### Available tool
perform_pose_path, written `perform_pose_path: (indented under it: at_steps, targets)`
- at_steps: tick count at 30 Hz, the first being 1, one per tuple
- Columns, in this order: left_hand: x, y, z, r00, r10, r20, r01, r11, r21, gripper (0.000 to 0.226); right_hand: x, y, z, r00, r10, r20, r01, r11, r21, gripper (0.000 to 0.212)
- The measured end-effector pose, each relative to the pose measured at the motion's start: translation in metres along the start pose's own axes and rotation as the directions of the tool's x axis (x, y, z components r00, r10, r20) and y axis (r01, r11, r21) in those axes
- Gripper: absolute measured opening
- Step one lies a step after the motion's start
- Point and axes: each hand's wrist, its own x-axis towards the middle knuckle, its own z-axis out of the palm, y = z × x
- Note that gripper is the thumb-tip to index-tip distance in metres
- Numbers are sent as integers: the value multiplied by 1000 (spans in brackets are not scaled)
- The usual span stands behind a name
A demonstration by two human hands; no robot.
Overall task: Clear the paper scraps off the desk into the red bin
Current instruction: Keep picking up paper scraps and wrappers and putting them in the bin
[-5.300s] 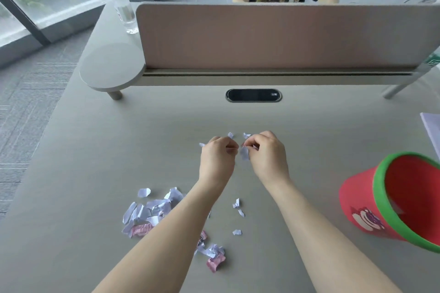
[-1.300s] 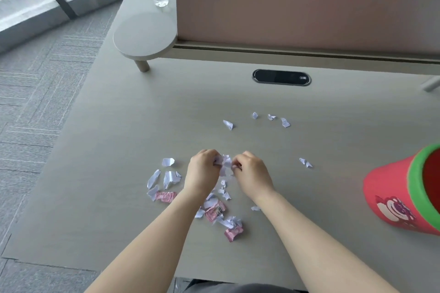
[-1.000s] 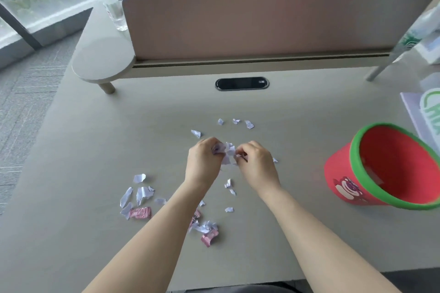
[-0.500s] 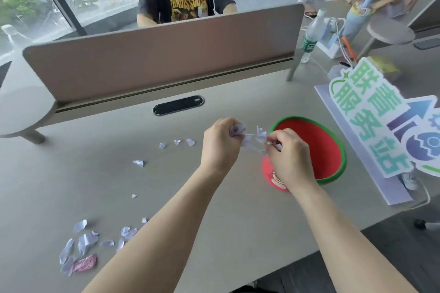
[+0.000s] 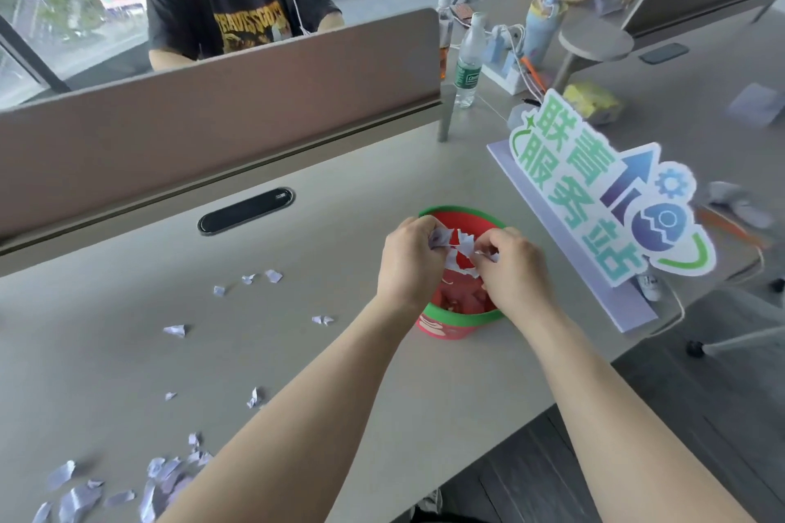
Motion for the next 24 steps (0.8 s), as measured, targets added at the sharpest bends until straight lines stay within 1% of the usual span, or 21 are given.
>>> perform_pose_path:
  at_steps: [5, 10, 14, 17, 20, 24]
  targets:
    - [-1, 1, 11, 999, -18, 33, 17, 999, 33, 10, 3, 5, -3, 999, 22, 44, -21, 1000, -16, 3]
    - [-3, 1, 8, 995, -64, 74, 60, 997, 47, 30, 3, 9, -2, 997, 5, 80, -5, 1000, -6, 10]
    - [-6, 0, 1, 994, -65, 85, 60, 997, 56, 28, 3, 8, 1, 998, 19, 67, -19, 1000, 1, 13]
    - [-8, -2, -3, 996, -60, 64, 57, 997, 44, 25, 2, 4, 1, 998, 15, 68, -14, 1000, -9, 11]
    - [-9, -4, -10, 999, -37, 19, 37, 999, 16, 30, 2, -2, 3, 998, 0, 68, 1, 1000, -9, 12]
    - [-15, -15, -28, 998, -43, -44, 42, 999, -14, 31, 1, -14, 10, 998, -13, 64, 12, 1000, 11, 20]
